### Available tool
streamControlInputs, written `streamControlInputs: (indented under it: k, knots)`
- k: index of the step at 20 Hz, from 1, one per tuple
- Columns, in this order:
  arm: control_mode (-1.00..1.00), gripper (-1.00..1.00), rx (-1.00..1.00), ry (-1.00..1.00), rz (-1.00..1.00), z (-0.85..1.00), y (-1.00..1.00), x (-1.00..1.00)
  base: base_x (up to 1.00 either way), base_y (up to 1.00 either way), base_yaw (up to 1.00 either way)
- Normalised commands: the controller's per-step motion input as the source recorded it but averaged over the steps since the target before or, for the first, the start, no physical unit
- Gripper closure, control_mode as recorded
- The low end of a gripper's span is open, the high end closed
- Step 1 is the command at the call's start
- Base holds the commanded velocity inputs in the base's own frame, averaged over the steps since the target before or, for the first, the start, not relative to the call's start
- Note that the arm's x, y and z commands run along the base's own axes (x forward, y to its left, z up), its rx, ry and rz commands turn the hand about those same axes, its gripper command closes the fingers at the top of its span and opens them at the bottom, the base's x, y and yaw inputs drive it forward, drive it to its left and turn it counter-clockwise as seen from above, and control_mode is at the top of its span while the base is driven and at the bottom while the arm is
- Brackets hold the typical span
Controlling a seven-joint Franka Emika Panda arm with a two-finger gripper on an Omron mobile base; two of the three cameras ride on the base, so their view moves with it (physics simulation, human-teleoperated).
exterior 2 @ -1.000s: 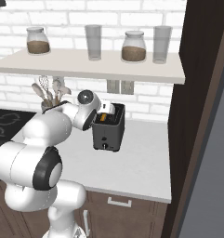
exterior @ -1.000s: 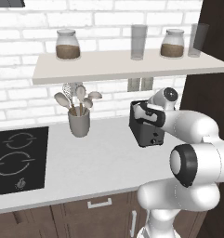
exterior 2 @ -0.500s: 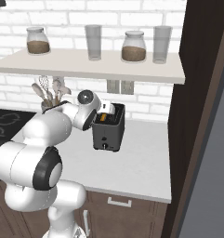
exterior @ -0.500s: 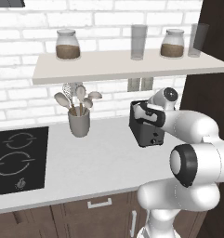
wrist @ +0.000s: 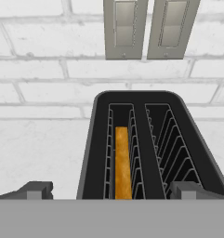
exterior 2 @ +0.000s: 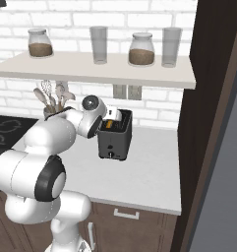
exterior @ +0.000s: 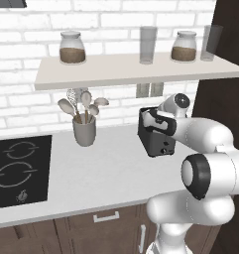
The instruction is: Start the toaster. Once the lever pops up, take the bread to the plate on the dining counter.
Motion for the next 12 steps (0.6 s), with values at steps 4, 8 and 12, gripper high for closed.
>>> streamControlInputs:
  k: [4,8,12]
  knots:
    - [-1.0,-1.0,0.0,0.0,0.0,0.0,0.0,0.0,0.0,0.0,0.0]
    - [-1.0,-1.0,0.0,0.0,0.0,0.0,0.0,0.0,0.0,0.0,0.0]
    - [-1.0,-1.0,0.0,0.0,0.0,0.0,0.0,0.0,0.0,0.0,0.0]
